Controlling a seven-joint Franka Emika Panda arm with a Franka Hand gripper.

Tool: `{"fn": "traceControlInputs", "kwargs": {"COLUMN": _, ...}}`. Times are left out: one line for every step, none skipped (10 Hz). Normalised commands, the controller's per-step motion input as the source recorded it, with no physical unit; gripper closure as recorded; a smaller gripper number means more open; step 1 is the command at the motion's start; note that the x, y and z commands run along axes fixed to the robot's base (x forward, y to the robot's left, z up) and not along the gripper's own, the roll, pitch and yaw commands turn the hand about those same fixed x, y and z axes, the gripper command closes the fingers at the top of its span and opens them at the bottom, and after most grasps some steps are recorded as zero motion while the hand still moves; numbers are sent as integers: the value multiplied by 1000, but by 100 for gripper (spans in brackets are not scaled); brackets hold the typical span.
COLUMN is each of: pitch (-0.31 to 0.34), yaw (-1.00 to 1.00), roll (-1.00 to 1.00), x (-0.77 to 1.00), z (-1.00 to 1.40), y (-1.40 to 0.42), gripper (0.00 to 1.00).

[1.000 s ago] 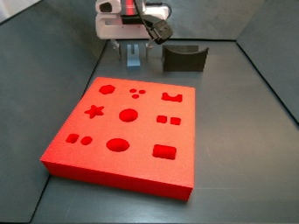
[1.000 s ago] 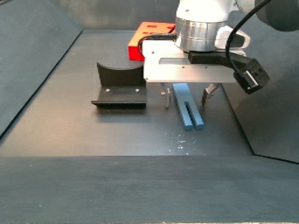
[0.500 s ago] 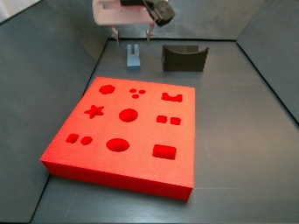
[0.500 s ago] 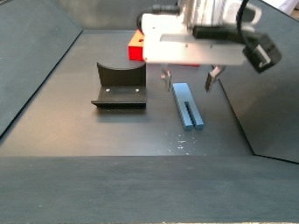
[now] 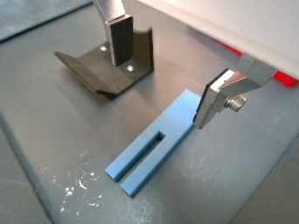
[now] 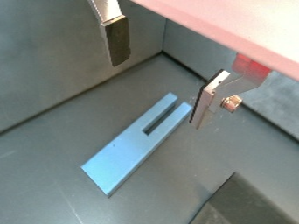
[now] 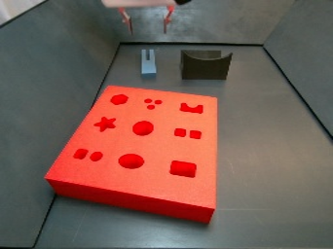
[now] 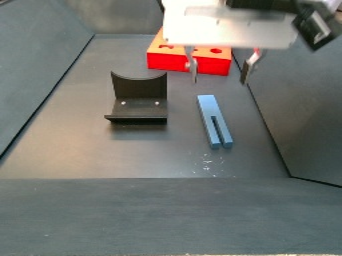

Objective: Pick up the double-square object. Move up. Rotate the double-square object. Place the double-square object on the fixture. Regrasp the double-square object. Move to above the board. Insert the double-square object.
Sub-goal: Rotate the double-square object.

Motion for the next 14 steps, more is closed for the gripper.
{"fn": "traceControlInputs", "kwargs": {"pitch": 0, "yaw": 1000, "roll": 1, "x": 1, "z": -96, "y": 0, "gripper": 0}}
{"fn": "traceControlInputs", "kwargs": {"pitch": -1, "yaw": 1000, "roll": 2, "x": 15, "z": -259, "y": -2, "gripper": 0}}
{"fn": "traceControlInputs", "kwargs": {"pitch": -3, "yaw": 1000, "roll": 2, "x": 52, "z": -189, "y": 4, "gripper": 0}}
{"fn": "traceControlInputs", "kwargs": {"pitch": -5, "yaw": 1000, "roll": 2, "x": 49, "z": -108, "y": 3, "gripper": 0}}
{"fn": "traceControlInputs", "kwargs": {"pitch": -6, "yaw": 1000, "roll": 1, "x": 36, "z": -66, "y": 2, "gripper": 0}}
{"fn": "traceControlInputs", "kwargs": {"pitch": -7, "yaw": 1000, "roll": 1, "x": 31, "z": -48, "y": -1, "gripper": 0}}
{"fn": "traceControlInputs", "kwargs": {"pitch": -7, "yaw": 1000, "roll": 1, "x": 33, "z": -42, "y": -1, "gripper": 0}}
{"fn": "traceControlInputs", "kwargs": {"pitch": -7, "yaw": 1000, "roll": 1, "x": 35, "z": -38, "y": 0, "gripper": 0}}
{"fn": "traceControlInputs", "kwargs": {"pitch": -8, "yaw": 1000, "roll": 1, "x": 37, "z": -35, "y": 0, "gripper": 0}}
{"fn": "traceControlInputs", "kwargs": {"pitch": -8, "yaw": 1000, "roll": 1, "x": 37, "z": -33, "y": 0, "gripper": 0}}
{"fn": "traceControlInputs", "kwargs": {"pitch": -9, "yaw": 1000, "roll": 1, "x": 39, "z": -30, "y": 0, "gripper": 0}}
{"fn": "traceControlInputs", "kwargs": {"pitch": -9, "yaw": 1000, "roll": 2, "x": 39, "z": -28, "y": 0, "gripper": 0}}
{"fn": "traceControlInputs", "kwargs": {"pitch": -9, "yaw": 1000, "roll": 2, "x": 40, "z": -28, "y": 0, "gripper": 0}}
{"fn": "traceControlInputs", "kwargs": {"pitch": -10, "yaw": 1000, "roll": 2, "x": 40, "z": -27, "y": 0, "gripper": 0}}
